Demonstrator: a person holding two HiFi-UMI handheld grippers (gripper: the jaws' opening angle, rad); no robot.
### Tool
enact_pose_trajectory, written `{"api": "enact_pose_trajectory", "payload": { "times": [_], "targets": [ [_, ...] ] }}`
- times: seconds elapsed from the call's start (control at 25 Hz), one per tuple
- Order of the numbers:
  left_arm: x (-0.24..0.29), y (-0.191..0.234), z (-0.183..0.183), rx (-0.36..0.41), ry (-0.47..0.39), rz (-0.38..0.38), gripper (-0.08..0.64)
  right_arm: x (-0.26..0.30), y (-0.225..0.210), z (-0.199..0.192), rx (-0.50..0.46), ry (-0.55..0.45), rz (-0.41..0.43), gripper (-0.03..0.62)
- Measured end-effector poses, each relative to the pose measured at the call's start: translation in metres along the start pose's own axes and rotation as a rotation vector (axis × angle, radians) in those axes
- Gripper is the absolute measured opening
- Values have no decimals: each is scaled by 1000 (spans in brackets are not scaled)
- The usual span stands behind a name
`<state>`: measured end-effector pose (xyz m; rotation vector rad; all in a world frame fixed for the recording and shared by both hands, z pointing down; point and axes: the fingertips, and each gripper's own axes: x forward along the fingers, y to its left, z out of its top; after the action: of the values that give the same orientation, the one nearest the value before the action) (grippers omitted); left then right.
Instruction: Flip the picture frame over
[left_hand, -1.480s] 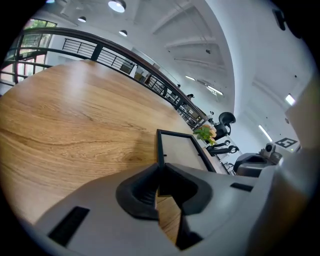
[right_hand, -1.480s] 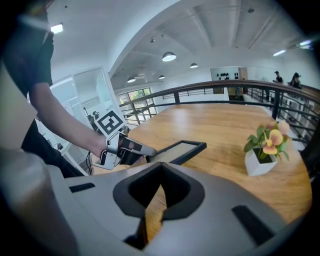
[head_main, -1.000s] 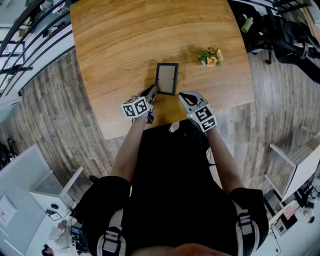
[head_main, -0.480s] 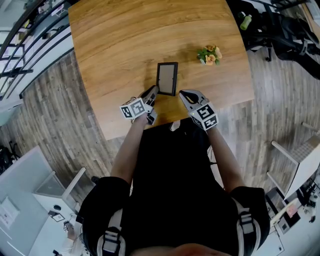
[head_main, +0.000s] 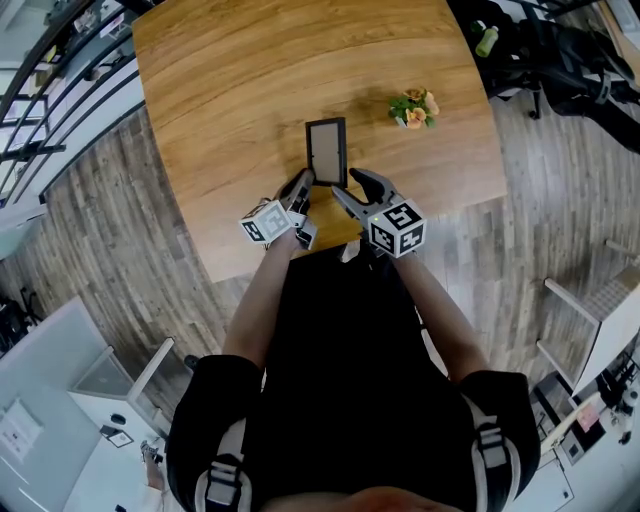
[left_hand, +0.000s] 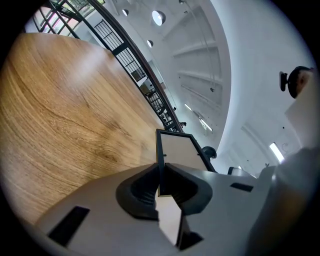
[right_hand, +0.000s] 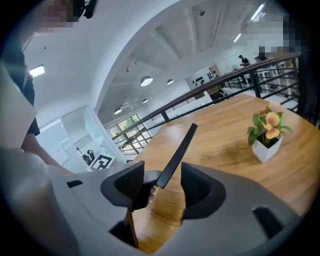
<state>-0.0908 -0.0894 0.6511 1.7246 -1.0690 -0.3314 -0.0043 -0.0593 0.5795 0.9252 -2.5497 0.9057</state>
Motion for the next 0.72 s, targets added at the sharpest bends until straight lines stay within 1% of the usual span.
{"api": "enact_pose_trajectory", "payload": {
  "times": [0.04,0.08,0.12,0.24,0.36,0.48,0.56,0.72],
  "targets": [
    [0,-1,0,-2,-4,-3,54,2,0,-1,14,-1,-17,235],
    [1,-3,-1,-2,-5,-7,54,3,-2,-2,27,-3,-35,235],
    [1,-5,-2,-1,-4,-11,54,4,-3,-2,42,-7,-51,220],
    [3,-8,-5,-3,0,-15,54,5,-9,-2,89,-12,-79,132],
    [2,-6,-3,1,-7,-3,54,8,-13,-4,117,15,-93,127],
    [4,-4,-10,46,18,14,55,7,-18,-8,135,28,-109,96],
    [6,-4,-14,75,36,30,55,6,-19,-9,135,27,-117,78],
    [8,-4,-21,89,61,44,55,6,-19,-9,117,33,-126,77]
  ]
}}
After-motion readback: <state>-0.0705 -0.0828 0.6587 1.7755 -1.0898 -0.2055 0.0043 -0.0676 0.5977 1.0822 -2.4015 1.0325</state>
